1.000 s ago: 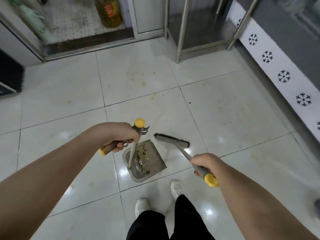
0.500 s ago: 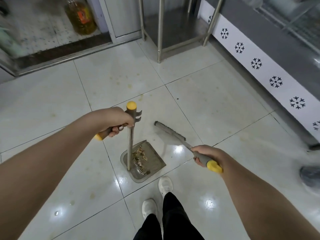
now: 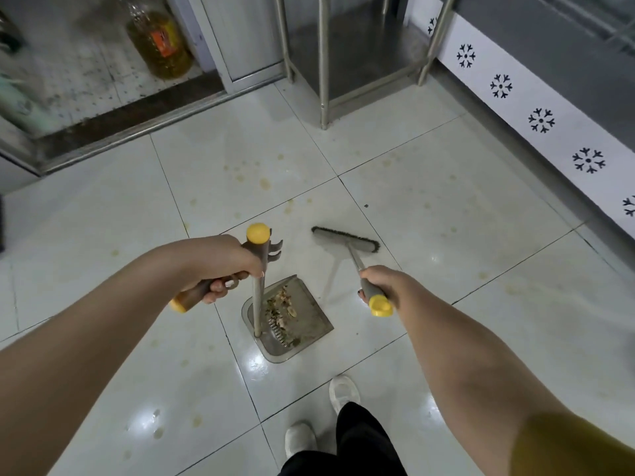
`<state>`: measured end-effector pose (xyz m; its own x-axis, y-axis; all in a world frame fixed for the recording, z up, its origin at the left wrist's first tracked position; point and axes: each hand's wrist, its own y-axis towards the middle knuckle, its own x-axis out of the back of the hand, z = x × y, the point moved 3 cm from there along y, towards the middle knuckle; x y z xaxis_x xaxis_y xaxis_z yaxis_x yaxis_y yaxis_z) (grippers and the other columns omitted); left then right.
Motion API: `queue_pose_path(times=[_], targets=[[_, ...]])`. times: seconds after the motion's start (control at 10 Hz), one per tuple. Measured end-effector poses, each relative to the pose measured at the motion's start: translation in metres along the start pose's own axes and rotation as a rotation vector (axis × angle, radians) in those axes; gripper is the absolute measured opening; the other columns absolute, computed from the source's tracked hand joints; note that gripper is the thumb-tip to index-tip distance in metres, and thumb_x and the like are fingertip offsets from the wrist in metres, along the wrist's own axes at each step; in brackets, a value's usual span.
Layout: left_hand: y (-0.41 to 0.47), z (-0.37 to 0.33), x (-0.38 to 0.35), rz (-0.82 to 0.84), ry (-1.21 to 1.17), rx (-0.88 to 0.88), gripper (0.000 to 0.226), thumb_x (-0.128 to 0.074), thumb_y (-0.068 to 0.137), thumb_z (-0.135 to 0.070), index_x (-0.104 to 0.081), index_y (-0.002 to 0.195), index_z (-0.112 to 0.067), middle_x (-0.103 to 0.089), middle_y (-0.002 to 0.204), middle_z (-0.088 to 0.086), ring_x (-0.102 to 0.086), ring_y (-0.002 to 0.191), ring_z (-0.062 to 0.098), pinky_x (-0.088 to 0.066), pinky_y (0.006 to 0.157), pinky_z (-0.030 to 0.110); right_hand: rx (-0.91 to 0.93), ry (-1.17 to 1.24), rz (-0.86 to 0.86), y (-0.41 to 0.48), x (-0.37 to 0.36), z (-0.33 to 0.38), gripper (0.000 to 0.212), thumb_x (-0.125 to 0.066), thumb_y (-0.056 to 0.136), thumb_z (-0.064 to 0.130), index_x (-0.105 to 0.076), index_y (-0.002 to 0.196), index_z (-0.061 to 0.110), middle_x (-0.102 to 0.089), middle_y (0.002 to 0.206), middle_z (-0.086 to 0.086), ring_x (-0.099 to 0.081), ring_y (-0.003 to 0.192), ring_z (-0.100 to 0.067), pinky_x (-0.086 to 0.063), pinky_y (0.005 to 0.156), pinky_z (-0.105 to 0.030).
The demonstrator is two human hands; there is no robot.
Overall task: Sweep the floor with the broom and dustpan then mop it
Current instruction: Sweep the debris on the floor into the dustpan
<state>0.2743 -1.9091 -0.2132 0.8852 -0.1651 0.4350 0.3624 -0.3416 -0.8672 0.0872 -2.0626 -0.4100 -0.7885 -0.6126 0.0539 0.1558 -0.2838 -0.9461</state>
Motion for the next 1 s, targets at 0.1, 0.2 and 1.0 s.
queue_pose_path(times=[0.1, 0.2, 1.0], targets=[[0.012, -0.006, 0.002, 0.042, 0.043, 0.007, 0.031, -0.055, 0.084, -0.014, -0.037, 0.059, -0.011, -0.031, 0.048, 0.003, -0.027, 0.034, 0.015, -0.027, 0.039, 0.016, -0.133, -0.075, -0.038, -0.002, 0.003, -0.008, 0.024, -0.043, 0.099, 0.028, -0.048, 0.11, 0.007, -0.055, 0.092, -0.008, -0.056, 0.064, -0.016, -0.045, 0.054, -0.026], [0.021, -0.009, 0.01, 0.06, 0.076, -0.008, 0.031, -0.056, 0.085, -0.015, -0.038, 0.06, -0.01, -0.032, 0.046, 0.003, -0.028, 0.034, 0.015, -0.028, 0.04, 0.017, -0.192, -0.191, -0.079, -0.01, 0.008, -0.013, 0.031, -0.04, 0.098, 0.027, -0.052, 0.085, 0.001, -0.057, 0.076, -0.008, -0.059, 0.074, -0.019, -0.051, 0.071, -0.028], [0.017, 0.034, 0.032, 0.104, 0.454, -0.29, 0.022, -0.054, 0.084, -0.012, -0.041, 0.066, -0.006, -0.032, 0.052, 0.007, -0.031, 0.041, 0.019, -0.028, 0.042, 0.021, -0.143, 0.293, -0.249, -0.103, -0.087, -0.222, 0.033, -0.045, 0.099, 0.034, -0.046, 0.084, 0.004, -0.049, 0.065, -0.011, -0.045, 0.047, -0.02, -0.039, 0.041, -0.02]])
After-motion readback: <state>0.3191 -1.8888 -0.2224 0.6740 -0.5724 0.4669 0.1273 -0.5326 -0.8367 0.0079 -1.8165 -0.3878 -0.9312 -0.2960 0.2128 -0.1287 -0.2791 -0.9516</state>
